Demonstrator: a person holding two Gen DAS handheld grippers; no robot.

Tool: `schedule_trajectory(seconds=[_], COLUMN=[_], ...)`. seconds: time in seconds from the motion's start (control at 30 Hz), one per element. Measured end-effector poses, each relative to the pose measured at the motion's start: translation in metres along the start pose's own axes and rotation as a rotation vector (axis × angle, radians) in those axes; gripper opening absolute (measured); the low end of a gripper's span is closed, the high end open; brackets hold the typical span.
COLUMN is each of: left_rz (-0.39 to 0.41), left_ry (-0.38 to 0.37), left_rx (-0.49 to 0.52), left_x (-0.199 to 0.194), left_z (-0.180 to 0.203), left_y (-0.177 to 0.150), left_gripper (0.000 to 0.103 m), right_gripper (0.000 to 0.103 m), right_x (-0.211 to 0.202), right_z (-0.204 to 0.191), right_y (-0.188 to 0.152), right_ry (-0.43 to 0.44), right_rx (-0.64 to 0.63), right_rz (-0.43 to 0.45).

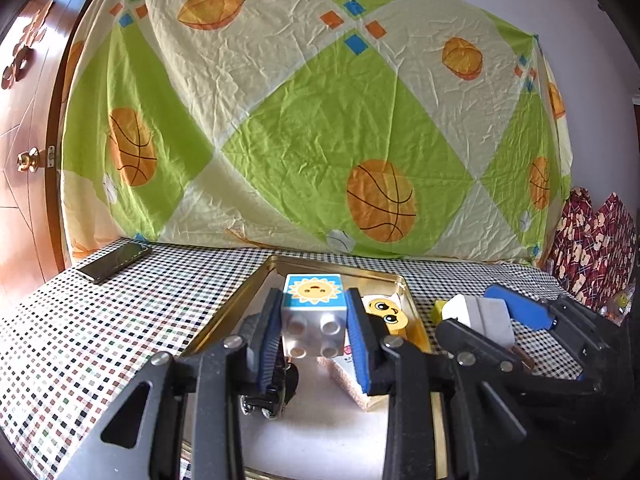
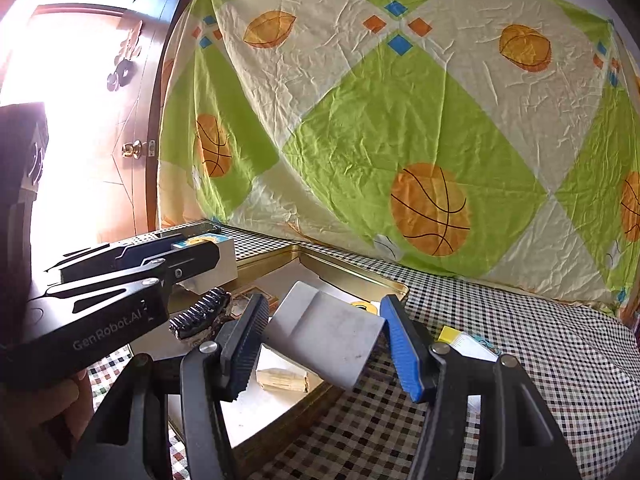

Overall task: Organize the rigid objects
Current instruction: 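Lower the Duplo block and white cup into the tin and open both tools, then grasp the brown wooden brush with the right tool while the left reaches the translucent box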

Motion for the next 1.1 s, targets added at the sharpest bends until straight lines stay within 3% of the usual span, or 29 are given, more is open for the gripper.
schedule_trajectory(seconds=[0.7,0.77,0.83,0.9,0.97,1.1], left_rz=[-0.205,-0.217,-0.212,-0.198,-0.179,-0.149], left_ry=[0.022,0.034,0.04,0.051,0.068,0.056], left_rx=[0.026,0.029,0.009,-0.002,-0.011,0.01], left_x=[0.057,0.061,0.058,0.054,0.049,0.039], left_z=[-0.032,-0.034,-0.038,-0.04,-0.041,-0.029], left_y=[-0.006,-0.008,-0.009,-0.01,-0.009,-0.007], left_gripper=[0.031,0.04,0.05,0.069,0.082,0.086], right_gripper=[0.061,0.061,0.067,0.076,0.082,0.083], right_x=[0.081,0.083,0.081,0.074,0.066,0.047], right_z=[-0.015,-0.014,-0.01,-0.003,0.005,0.02], right_y=[0.012,0.012,0.013,0.015,0.016,0.014], right_ry=[0.057,0.039,0.026,0.015,0.01,0.001], right_rx=[-0.047,-0.052,-0.045,-0.029,-0.003,0.027], right_rz=[-0.158,-0.147,-0.138,-0.112,-0.094,-0.077])
Point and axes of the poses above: each gripper's, at about its wrist camera, not at the fingertips, and x roughly the way its jaws point, z to its right, y to its top, the point moved 4 cm from there along x, roughly the way its jaws point, and after that the axes turned 9 degrees about x, right-handed, at the moved point
